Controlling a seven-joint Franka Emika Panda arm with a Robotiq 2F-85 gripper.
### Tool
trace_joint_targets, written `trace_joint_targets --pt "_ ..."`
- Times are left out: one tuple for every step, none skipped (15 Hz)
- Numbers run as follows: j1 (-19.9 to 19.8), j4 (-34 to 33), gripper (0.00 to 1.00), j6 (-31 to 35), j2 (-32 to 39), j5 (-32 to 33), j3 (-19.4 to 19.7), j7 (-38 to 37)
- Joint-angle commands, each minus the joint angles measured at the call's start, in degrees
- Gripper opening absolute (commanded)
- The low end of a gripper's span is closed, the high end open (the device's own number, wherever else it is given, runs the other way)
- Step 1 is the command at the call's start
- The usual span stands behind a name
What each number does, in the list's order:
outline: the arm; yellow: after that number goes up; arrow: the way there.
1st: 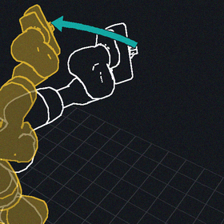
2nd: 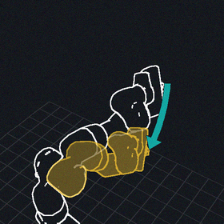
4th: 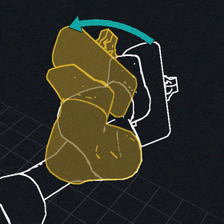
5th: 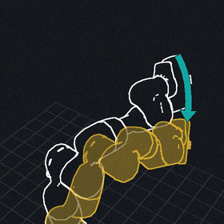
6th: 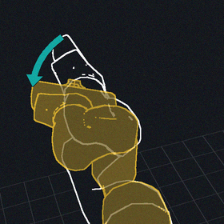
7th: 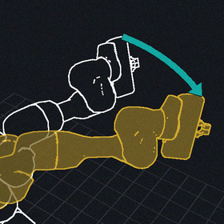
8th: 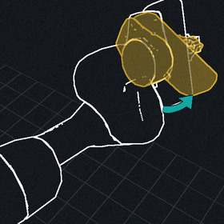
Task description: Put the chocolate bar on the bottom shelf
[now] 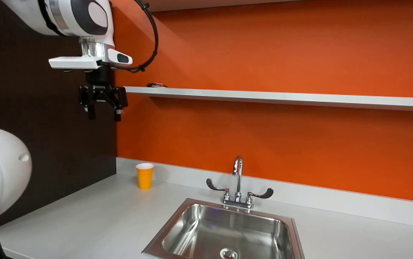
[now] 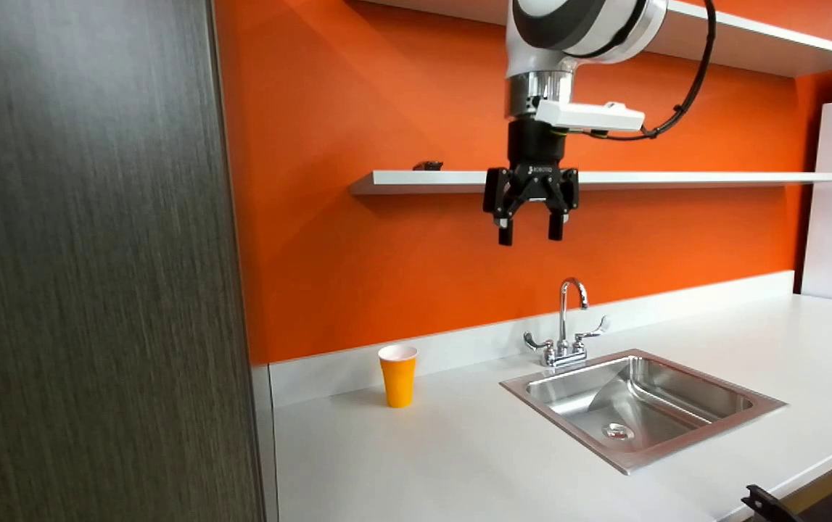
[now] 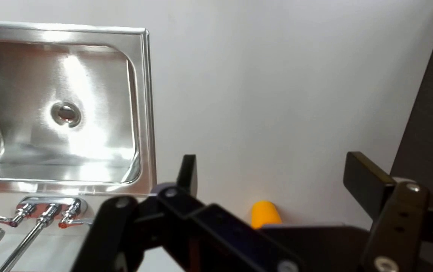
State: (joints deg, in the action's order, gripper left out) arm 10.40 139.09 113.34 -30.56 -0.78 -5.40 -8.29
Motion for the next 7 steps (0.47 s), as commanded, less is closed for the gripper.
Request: trace_joint_targets --pt "-1.79 2.46 1.00 1.88 0.16 -0.86 -0.21 1.29" --pt "-1.66 1.22 1.00 0.76 0.41 -0.63 -0.97 0.58" --pt "-1.87 1.64 1.00 0.84 0.57 -0.61 -0.92 0.56" --pt "-1.97 1.84 1.00 0.89 0.64 -0.60 -0.90 0.55" --pt "-1.99 1.89 1.00 0.90 0.64 -0.59 -0.89 0.55" --pt "-1.99 1.89 1.00 0.91 0.64 -0.59 -0.90 0.55" --pt "-1.99 1.89 1.00 0.92 0.64 -0.59 -0.90 0.55"
